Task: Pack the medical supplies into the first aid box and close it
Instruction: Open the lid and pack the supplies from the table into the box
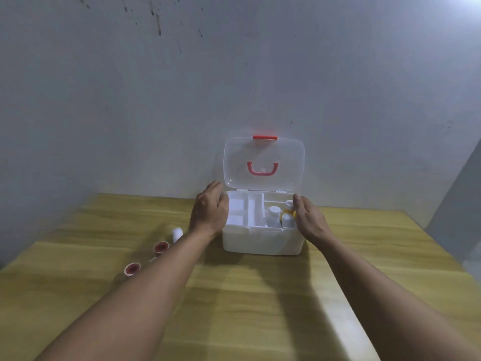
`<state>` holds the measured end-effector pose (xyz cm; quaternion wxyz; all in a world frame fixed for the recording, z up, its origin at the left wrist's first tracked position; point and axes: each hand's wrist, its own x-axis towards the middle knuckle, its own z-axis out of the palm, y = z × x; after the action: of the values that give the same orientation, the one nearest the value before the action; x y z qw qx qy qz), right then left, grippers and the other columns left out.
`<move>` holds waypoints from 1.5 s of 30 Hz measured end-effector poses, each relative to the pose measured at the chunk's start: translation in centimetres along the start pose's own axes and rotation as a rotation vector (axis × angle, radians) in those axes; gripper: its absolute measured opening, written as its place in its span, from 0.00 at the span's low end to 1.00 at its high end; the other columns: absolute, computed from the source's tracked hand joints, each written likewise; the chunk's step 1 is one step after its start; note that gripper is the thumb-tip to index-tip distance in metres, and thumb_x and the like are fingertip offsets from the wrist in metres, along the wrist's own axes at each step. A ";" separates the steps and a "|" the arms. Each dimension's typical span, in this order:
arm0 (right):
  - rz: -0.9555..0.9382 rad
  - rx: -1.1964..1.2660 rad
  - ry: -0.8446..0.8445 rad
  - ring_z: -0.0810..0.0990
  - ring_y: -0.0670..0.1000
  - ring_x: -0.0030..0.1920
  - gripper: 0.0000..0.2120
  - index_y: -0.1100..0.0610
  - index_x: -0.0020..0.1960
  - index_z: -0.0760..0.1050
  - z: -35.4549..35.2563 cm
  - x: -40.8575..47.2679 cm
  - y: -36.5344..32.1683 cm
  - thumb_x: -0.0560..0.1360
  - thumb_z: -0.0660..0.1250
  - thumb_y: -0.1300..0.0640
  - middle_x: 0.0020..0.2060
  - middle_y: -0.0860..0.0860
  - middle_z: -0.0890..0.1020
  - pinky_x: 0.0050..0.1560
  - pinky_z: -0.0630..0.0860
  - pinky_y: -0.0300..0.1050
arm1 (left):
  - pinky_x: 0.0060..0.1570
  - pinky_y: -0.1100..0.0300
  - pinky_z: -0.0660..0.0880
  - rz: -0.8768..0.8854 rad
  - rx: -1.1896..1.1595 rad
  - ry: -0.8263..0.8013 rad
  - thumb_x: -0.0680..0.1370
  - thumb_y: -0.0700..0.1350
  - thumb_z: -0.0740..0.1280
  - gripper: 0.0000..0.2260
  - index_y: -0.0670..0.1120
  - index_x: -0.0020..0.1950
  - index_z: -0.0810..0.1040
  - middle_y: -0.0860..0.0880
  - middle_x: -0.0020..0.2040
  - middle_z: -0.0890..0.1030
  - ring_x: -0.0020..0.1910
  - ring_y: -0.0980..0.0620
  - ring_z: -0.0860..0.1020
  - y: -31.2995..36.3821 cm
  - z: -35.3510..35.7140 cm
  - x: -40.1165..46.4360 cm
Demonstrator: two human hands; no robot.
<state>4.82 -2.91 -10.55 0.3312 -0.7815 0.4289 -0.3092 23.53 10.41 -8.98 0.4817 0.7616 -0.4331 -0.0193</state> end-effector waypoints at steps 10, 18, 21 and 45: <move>0.019 0.039 0.053 0.75 0.60 0.62 0.24 0.61 0.61 0.75 0.5 0.6 0.6 0.83 0.49 0.46 0.60 0.60 0.79 0.61 0.68 0.52 | 0.56 0.55 0.76 -0.433 0.464 -0.016 0.71 0.50 0.63 0.19 0.50 0.61 0.80 0.46 0.61 0.81 0.59 0.44 0.78 -7.4 -8.3 -3.8; 0.049 0.030 0.044 0.71 0.62 0.68 0.27 0.62 0.66 0.74 0.4 0.6 0.5 0.83 0.48 0.45 0.65 0.62 0.75 0.66 0.65 0.53 | 0.51 0.57 0.75 -0.104 0.477 -0.549 0.64 0.36 0.64 0.21 0.53 0.53 0.79 0.55 0.54 0.72 0.55 0.54 0.73 -7.9 -10.1 -5.9; 0.055 0.029 0.041 0.71 0.61 0.67 0.27 0.61 0.65 0.75 0.5 0.6 0.7 0.82 0.48 0.43 0.65 0.61 0.76 0.66 0.66 0.53 | 0.59 0.55 0.73 0.024 0.580 -0.664 0.68 0.35 0.59 0.27 0.60 0.60 0.73 0.57 0.61 0.63 0.64 0.56 0.64 -8.2 -10.0 -6.3; 0.044 0.049 0.057 0.75 0.60 0.64 0.25 0.57 0.61 0.78 0.4 0.4 0.6 0.82 0.49 0.43 0.61 0.58 0.80 0.61 0.69 0.50 | 0.53 0.55 0.63 0.430 0.811 -0.143 0.73 0.42 0.67 0.12 0.48 0.56 0.77 0.51 0.55 0.79 0.57 0.47 0.70 2.7 -3.0 2.9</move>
<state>5.00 -3.46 -11.19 0.3445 -0.7544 0.4477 -0.3344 24.91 10.21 -4.19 0.1071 0.7782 -0.5859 0.1993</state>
